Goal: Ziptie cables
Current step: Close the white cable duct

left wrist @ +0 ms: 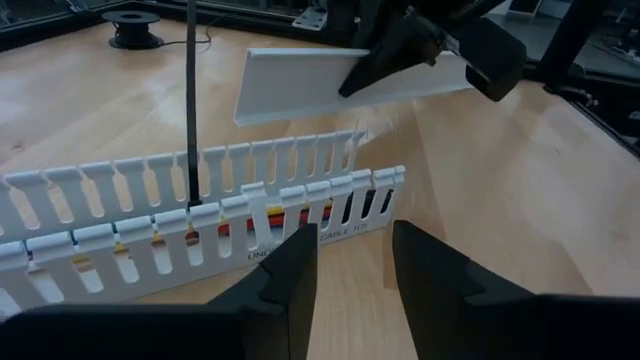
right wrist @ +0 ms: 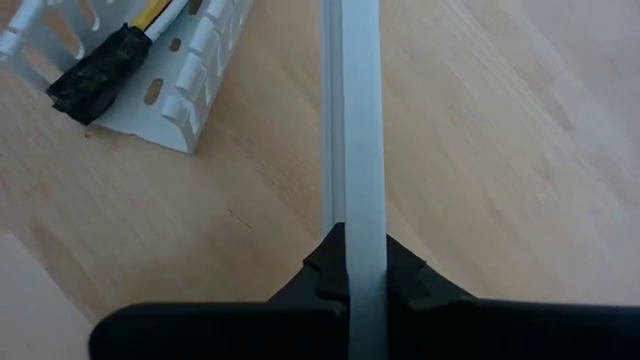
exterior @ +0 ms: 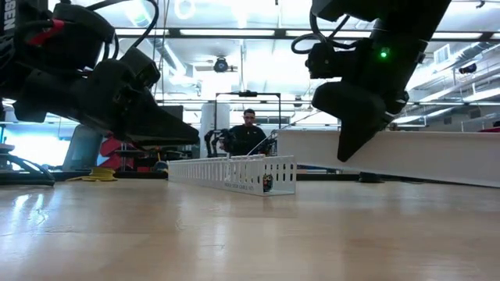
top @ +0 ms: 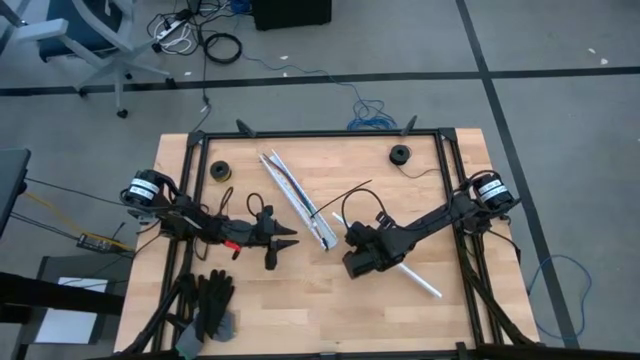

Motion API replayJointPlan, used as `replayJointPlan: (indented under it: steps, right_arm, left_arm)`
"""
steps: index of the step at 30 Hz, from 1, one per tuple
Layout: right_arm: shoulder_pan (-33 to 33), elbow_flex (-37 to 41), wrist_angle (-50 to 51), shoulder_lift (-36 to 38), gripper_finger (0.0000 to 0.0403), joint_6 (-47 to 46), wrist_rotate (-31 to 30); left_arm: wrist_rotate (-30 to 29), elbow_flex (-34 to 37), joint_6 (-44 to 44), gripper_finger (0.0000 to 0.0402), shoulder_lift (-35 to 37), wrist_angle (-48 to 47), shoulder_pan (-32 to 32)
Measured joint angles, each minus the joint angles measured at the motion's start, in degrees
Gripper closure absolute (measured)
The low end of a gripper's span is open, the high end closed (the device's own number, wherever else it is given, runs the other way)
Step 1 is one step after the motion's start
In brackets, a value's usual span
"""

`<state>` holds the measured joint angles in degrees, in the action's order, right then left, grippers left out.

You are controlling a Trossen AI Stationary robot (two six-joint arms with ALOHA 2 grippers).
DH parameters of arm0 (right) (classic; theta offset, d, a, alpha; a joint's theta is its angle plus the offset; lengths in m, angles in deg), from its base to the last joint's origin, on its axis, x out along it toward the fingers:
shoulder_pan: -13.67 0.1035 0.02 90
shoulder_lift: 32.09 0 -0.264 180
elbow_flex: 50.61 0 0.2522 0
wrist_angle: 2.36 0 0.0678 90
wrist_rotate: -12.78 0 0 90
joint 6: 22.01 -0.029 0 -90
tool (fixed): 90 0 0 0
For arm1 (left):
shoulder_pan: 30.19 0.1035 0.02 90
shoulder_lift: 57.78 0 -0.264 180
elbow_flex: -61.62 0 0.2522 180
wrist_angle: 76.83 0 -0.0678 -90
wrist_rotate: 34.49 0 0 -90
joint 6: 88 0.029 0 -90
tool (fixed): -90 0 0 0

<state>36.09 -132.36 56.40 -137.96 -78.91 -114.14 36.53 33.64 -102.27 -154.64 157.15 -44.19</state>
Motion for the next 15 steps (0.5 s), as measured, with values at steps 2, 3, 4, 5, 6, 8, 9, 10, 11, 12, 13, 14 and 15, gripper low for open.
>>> replayJointPlan:
  steps: [2,3,4,5,6,8,9,10,11,12,13,14,15]
  right_arm:
    - [0.3,0.0,0.5,0.0,0.0401,0.2,-0.2]
    - [0.5,0.0,0.8,0.0,0.0401,0.2,-0.2]
    - [0.7,0.0,1.1,0.0,0.0401,0.2,-0.2]
    - [0.8,0.0,1.4,0.0,0.0402,0.2,-0.2]
    - [1.0,0.0,1.5,0.0,0.0402,0.2,-0.1]
    - [1.1,0.0,1.5,0.0,0.0402,0.1,0.5]
    - [1.1,0.0,1.4,0.0,0.0402,0.1,0.8]
    - [1.1,0.0,1.3,0.0,0.0402,0.1,0.9]
    - [1.1,0.0,1.2,0.0,0.0402,0.1,1.1]
    - [1.1,0.0,1.1,0.0,0.0402,0.1,1.4]
    - [1.1,0.0,0.9,0.0,0.0402,0.1,2.0]
    - [1.1,0.0,0.8,0.0,0.0402,0.1,2.3]
    - [1.1,0.0,0.8,0.0,0.0402,0.1,2.6]
  left_arm:
    - [0.1,0.0,-1.0,0.0295,0.0,-0.2,0.0]
    - [0.8,0.0,-1.2,0.0295,0.0,-0.5,0.0]
    - [1.8,0.0,-1.2,0.0295,0.0,-1.1,0.1]
    - [2.8,-0.2,-1.4,0.0295,0.0,-2.3,0.1]
    - [3.4,-0.7,-1.7,0.0295,0.0,-4.1,0.1]
    - [3.7,-2.1,-2.7,0.0295,0.0,-7.9,0.1]
    - [3.8,-2.9,-2.8,0.0295,-0.3,-9.6,0.1]
    - [3.8,-3.8,-2.8,0.0295,-0.7,-10.6,0.1]
    - [3.9,-4.6,-2.7,0.0295,-1.2,-11.1,0.1]
    - [4.6,-5.5,-2.6,0.0295,-2.1,-11.1,0.1]
    - [5.1,-6.6,-2.1,0.0295,-2.9,-11.2,0.1]
    - [5.4,-7.6,-1.3,0.0295,-4.0,-11.1,0.1]
    - [5.6,-8.8,-1.0,0.0295,-5.2,-11.0,0.1]
